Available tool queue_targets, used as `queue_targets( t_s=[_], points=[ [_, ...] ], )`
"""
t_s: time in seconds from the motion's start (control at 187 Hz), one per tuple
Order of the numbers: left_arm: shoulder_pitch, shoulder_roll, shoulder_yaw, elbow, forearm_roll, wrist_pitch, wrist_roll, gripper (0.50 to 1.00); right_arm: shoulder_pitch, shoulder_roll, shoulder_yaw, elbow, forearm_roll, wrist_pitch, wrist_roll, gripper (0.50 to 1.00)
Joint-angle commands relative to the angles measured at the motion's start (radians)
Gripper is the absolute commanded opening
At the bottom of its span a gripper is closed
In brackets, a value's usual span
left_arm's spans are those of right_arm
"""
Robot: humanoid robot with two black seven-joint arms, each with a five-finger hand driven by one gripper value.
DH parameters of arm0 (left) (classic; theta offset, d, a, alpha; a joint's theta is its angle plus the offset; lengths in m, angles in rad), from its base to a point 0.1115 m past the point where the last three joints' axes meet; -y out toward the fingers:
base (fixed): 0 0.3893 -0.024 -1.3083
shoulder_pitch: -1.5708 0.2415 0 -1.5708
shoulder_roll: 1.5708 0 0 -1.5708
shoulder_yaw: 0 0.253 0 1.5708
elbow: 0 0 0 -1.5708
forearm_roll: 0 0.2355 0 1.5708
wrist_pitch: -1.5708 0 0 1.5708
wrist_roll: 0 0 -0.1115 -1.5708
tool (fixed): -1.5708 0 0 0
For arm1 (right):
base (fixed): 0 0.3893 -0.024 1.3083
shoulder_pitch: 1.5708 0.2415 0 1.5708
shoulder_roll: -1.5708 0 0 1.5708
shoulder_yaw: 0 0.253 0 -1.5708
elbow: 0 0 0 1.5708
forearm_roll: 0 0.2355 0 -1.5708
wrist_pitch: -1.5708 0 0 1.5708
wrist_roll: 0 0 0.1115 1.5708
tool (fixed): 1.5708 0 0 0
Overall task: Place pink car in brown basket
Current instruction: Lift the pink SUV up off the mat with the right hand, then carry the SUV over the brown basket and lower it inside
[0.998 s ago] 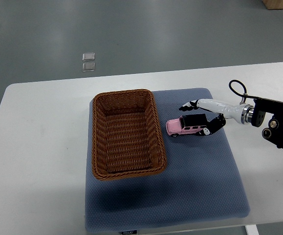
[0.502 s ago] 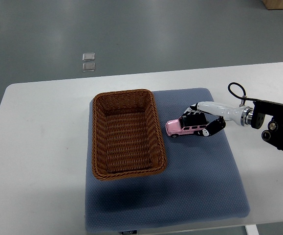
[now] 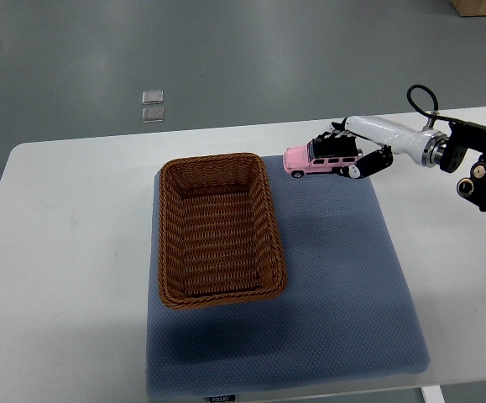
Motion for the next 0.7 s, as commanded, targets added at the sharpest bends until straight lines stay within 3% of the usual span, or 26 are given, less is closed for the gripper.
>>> queue_targets(
  t_s=[0.0, 0.149, 0.47, 0.694],
  points=[
    [0.0, 0.0, 0.0, -0.001, 0.001, 0.0, 0.0, 1.0, 0.053, 0.009, 0.007, 0.001, 0.005, 0.008, -0.002, 0.5],
    [0.0, 0.0, 0.0, -0.001, 0.001, 0.0, 0.0, 1.0, 0.099, 0.048, -0.004, 0.003, 0.005, 0.015, -0.002, 0.5],
    [0.0, 0.0, -0.002, 0.0, 0.001, 0.0, 0.0, 1.0, 0.143, 0.285, -0.127, -0.018, 0.002, 0.011, -0.007, 0.5],
    [0.0, 0.0, -0.002, 0.0, 0.001, 0.0, 0.0, 1.0, 0.143, 0.332, -0.174, -0.051, 0.0, 0.009, -0.007, 0.502]
  ],
)
